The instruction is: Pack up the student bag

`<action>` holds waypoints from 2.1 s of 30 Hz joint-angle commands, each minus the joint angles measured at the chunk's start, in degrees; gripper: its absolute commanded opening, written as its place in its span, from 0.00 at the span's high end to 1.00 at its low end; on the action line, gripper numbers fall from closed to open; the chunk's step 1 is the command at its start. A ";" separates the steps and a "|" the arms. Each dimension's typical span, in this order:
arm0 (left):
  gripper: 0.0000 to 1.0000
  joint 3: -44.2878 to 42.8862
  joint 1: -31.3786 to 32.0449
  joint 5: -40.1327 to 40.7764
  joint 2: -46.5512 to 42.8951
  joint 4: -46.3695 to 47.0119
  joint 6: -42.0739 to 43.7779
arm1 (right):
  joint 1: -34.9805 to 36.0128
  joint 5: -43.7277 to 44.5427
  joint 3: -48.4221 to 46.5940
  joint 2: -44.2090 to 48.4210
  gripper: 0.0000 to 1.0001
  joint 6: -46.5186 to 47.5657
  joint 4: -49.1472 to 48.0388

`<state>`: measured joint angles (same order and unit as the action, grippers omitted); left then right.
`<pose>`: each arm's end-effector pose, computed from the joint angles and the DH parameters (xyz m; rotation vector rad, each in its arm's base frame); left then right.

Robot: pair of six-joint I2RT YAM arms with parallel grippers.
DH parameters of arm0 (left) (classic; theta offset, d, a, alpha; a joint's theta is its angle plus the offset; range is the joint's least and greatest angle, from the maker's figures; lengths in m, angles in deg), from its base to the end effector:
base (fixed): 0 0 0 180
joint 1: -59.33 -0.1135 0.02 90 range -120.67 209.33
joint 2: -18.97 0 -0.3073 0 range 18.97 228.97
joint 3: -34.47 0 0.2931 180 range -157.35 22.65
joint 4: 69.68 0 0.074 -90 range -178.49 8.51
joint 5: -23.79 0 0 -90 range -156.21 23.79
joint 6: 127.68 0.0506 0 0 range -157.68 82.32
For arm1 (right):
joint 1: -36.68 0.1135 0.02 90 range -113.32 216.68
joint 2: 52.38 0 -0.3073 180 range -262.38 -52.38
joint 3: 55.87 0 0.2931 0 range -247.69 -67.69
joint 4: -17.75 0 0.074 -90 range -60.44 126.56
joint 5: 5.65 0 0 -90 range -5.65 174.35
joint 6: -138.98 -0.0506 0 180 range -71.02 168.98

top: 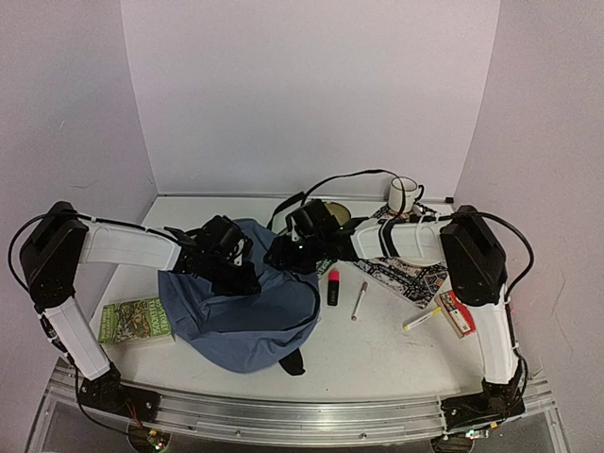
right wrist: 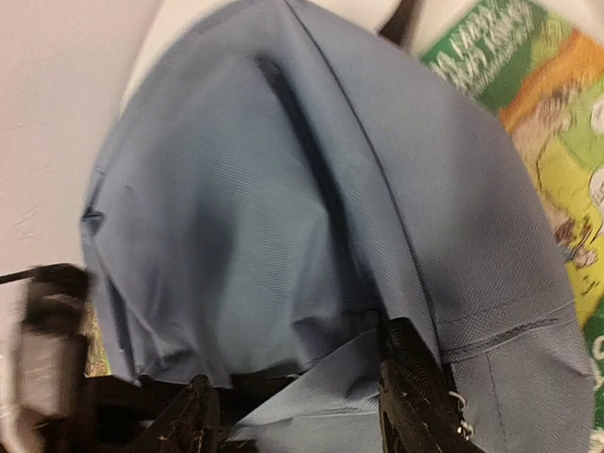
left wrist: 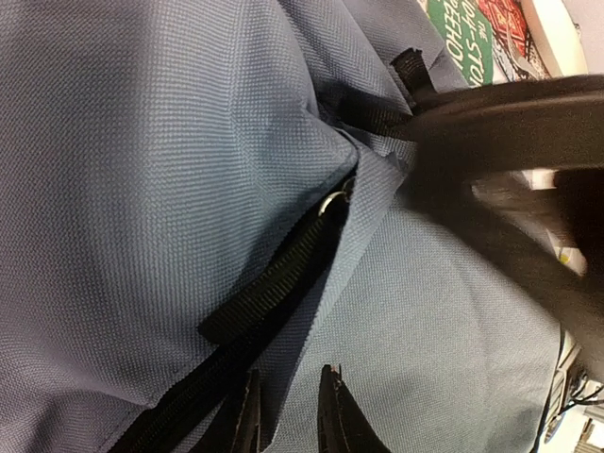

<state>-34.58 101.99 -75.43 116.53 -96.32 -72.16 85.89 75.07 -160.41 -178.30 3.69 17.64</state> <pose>0.2804 -0.2694 0.1765 0.2587 2.6676 -0.6932 0.3784 0.4510 0.2106 -0.1927 2.1436 1.1974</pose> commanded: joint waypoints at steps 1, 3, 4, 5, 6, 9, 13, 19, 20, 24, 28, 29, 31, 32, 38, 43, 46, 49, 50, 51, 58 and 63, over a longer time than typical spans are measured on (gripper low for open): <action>0.77 -1.02 1.79 -0.48 -0.91 2.79 0.75 | 0.35 -0.26 -1.65 -2.76 0.42 -4.43 1.12; 0.77 -1.40 2.31 0.14 -0.69 2.79 1.09 | 0.30 0.06 -1.42 -3.34 0.42 -4.78 1.15; 0.77 -1.62 2.59 0.44 -0.53 2.79 1.31 | 0.33 -0.11 -1.43 -3.59 0.42 -4.95 1.16; 0.77 -1.90 2.85 0.69 -0.38 2.80 1.49 | 0.31 -0.42 -1.47 -3.87 0.42 -5.07 1.13; 0.77 -2.12 3.15 0.95 -0.26 2.80 1.65 | 0.28 -0.69 -1.51 -4.20 0.42 -5.17 1.14; 0.77 -2.67 4.01 2.09 0.01 2.78 2.01 | 0.32 -1.73 -1.59 -4.86 0.42 -5.62 1.11; 0.77 -2.89 4.76 3.71 0.10 2.72 2.07 | 0.57 -2.91 -1.55 -4.91 0.42 -5.61 1.11; 0.76 -3.69 5.38 4.78 -0.25 2.73 2.34 | 0.64 -3.71 -0.26 -5.27 0.60 -4.82 0.72; 0.75 -3.77 5.38 5.02 -0.56 2.72 2.34 | 0.65 -3.90 0.19 -5.13 0.65 -4.81 0.23; 0.72 -3.71 5.14 7.22 -2.85 2.39 1.78 | 0.57 -4.55 3.35 -3.73 0.89 -5.31 -3.86; 0.66 -2.73 2.83 6.72 -5.53 2.26 -0.26 | 0.40 -5.71 5.66 -2.33 1.00 -5.35 -8.20; 0.65 -2.54 2.17 6.51 -5.94 2.25 -0.60 | 0.38 -6.18 6.10 -2.05 1.00 -5.32 -9.31; 0.63 -2.29 0.92 6.12 -6.40 2.12 -1.10 | 0.38 -7.11 6.83 -1.53 1.00 -4.87 -11.39; 0.63 -2.28 0.39 5.73 -6.42 2.02 -1.55 | 0.41 -7.50 7.11 -1.24 1.00 -4.63 -12.43; 0.62 -2.26 -2.46 4.34 -5.00 1.40 -4.63 | 0.37 -7.22 11.17 1.49 1.00 -3.77 -18.40; 0.64 -2.79 -2.68 3.15 -2.18 0.97 -5.45 | 0.42 -7.60 13.69 3.14 1.00 -3.90 -24.21; 0.67 -2.34 -2.62 1.43 -1.67 0.94 -6.01 | 0.44 -7.85 13.90 3.59 1.00 -4.20 -26.24; 0.67 -1.16 -2.21 1.57 -2.38 0.98 -6.21 | 0.41 -7.80 13.89 4.11 1.00 -4.59 -28.38; 0.66 -0.70 -1.92 1.85 -2.80 1.03 -6.21 | 0.44 -7.88 13.85 4.22 1.00 -4.79 -29.29; 0.66 -0.30 -1.57 2.37 -3.08 1.03 -6.20 | 0.42 -8.03 13.76 4.30 1.00 -4.99 -29.95; 0.67 1.93 1.59 7.82 -3.12 0.95 -7.42 | 0.36 -9.37 13.15 5.61 1.00 -5.84 -34.37; 0.68 2.25 3.30 13.36 -2.68 0.97 -7.98 | 0.36 -10.61 14.55 7.28 1.00 -6.10 -37.43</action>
<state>-33.19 103.94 -65.89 114.52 -94.79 -78.86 85.58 68.06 -145.55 -177.94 -1.89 -9.15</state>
